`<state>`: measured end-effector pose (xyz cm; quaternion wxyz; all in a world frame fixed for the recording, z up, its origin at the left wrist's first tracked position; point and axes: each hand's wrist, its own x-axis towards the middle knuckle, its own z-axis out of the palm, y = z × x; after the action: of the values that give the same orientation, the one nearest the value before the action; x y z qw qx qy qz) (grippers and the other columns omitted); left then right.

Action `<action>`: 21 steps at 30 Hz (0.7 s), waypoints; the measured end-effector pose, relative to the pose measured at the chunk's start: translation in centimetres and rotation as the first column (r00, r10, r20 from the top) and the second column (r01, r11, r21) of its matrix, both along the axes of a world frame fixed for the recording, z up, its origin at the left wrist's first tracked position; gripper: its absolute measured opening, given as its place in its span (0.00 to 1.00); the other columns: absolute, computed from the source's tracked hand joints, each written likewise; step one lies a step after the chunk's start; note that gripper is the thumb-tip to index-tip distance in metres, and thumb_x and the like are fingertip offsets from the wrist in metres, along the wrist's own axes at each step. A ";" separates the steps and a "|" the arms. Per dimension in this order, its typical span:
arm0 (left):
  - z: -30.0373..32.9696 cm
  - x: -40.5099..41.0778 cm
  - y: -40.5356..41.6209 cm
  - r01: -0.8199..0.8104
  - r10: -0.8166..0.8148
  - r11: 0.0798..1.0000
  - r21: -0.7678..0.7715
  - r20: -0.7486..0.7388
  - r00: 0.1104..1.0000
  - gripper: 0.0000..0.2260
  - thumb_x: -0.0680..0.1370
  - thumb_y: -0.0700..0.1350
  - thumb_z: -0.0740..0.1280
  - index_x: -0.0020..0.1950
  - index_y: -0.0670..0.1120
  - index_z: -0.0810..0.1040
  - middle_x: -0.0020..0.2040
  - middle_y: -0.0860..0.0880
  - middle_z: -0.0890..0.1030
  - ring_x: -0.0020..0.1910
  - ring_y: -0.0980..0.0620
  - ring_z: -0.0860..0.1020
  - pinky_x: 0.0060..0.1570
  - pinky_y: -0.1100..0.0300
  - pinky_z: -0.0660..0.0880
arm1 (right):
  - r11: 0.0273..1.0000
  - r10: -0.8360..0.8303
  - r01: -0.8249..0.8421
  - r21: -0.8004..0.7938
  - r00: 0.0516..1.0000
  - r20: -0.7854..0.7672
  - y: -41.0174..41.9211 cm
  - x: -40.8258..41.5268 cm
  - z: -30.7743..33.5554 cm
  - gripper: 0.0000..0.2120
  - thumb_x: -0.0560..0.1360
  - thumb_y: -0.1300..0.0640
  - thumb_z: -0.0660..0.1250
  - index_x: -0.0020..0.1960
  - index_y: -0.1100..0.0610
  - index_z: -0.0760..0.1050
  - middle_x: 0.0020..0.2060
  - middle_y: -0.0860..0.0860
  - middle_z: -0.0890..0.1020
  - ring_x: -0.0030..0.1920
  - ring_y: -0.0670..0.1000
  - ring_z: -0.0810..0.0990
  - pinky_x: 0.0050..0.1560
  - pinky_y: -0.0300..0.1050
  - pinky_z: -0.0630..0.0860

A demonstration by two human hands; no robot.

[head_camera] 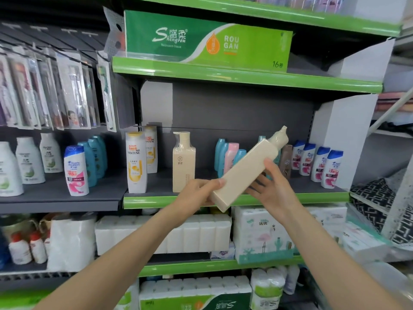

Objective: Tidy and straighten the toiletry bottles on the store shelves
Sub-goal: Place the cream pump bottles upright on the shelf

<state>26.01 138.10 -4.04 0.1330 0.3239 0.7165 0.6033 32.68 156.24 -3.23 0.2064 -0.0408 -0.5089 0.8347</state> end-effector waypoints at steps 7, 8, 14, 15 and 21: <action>0.4 -1.3 -0.2 -0.007 -0.009 0.983 -0.185 -0.086 0.996 0.08 0.80 0.48 0.60 0.53 0.47 0.78 0.51 0.50 0.79 0.51 0.52 0.76 0.56 0.58 0.73 | 0.957 -0.208 0.194 0.217 0.977 0.045 -1.1 -2.3 -0.1 0.15 0.70 0.52 0.72 0.55 0.55 0.76 0.53 0.54 0.82 0.54 0.55 0.81 0.44 0.48 0.81; 0.8 -2.0 0.0 -0.040 0.014 0.983 -0.180 -0.146 0.989 0.09 0.79 0.47 0.61 0.54 0.47 0.78 0.51 0.50 0.79 0.52 0.52 0.77 0.57 0.56 0.73 | 0.933 -0.245 0.227 0.280 0.969 0.031 -1.2 -3.0 -0.1 0.20 0.68 0.51 0.74 0.57 0.54 0.75 0.53 0.54 0.82 0.53 0.54 0.81 0.46 0.49 0.81; 3.9 -8.2 1.6 -0.114 0.078 0.984 -0.138 -0.245 0.966 0.10 0.80 0.45 0.60 0.58 0.44 0.76 0.50 0.47 0.81 0.49 0.49 0.81 0.47 0.60 0.75 | 0.721 -0.384 0.325 0.612 0.923 -0.037 -1.5 -9.1 0.5 0.24 0.62 0.52 0.79 0.50 0.42 0.68 0.48 0.44 0.77 0.49 0.45 0.77 0.51 0.48 0.76; 4.0 -9.6 1.9 -0.120 0.075 0.981 -0.153 -0.271 0.960 0.10 0.80 0.45 0.60 0.58 0.44 0.75 0.50 0.47 0.81 0.49 0.49 0.81 0.46 0.61 0.75 | 0.713 -0.397 0.336 0.615 0.917 -0.041 -1.4 -10.3 0.6 0.26 0.61 0.52 0.79 0.52 0.43 0.68 0.49 0.45 0.77 0.50 0.46 0.77 0.51 0.49 0.77; 7.8 -16.6 3.9 -0.244 0.232 0.968 0.055 -0.557 0.797 0.16 0.78 0.47 0.66 0.64 0.44 0.73 0.58 0.50 0.77 0.53 0.57 0.75 0.51 0.67 0.70 | 0.700 -0.435 0.384 0.602 0.898 -0.067 -0.7 -17.4 1.5 0.32 0.58 0.55 0.79 0.57 0.50 0.68 0.51 0.50 0.78 0.50 0.50 0.79 0.52 0.54 0.77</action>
<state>9.36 142.01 3.80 -0.1562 0.3924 0.7645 0.4869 15.27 155.50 -1.76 0.3681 -0.1190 -0.7327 0.5599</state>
